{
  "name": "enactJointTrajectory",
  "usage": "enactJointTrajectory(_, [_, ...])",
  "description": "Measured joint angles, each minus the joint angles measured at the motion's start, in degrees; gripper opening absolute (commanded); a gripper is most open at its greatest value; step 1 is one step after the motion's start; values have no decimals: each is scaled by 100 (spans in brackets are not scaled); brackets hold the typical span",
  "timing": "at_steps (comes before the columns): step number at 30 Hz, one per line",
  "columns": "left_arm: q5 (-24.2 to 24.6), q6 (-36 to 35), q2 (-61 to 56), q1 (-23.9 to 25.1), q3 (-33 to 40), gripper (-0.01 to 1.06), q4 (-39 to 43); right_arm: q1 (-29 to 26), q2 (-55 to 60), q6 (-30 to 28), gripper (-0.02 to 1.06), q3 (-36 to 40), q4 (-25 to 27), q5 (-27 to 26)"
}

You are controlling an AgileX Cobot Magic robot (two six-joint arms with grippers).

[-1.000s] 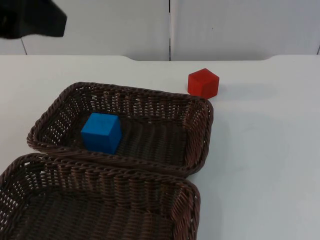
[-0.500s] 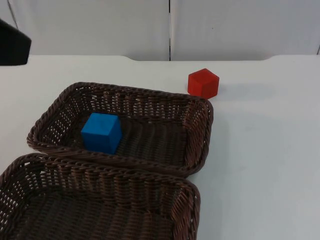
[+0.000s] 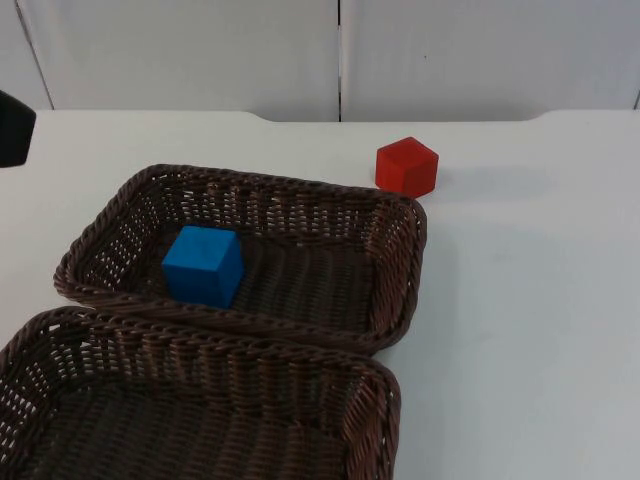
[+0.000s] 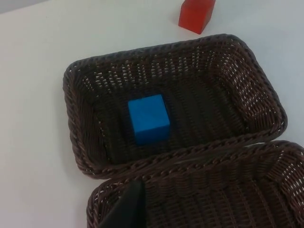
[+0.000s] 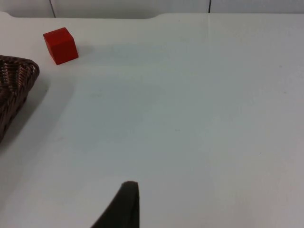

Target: Pick up one cube with the left hand and place it into the upper basket. Pick up one cube with the right hand and place it into the lower basket.

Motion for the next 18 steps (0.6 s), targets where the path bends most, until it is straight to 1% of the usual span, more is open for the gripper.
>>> enactJointTrajectory(18, [5,0,0,0,0,105,-104,0,0,11,105,-12,0,0])
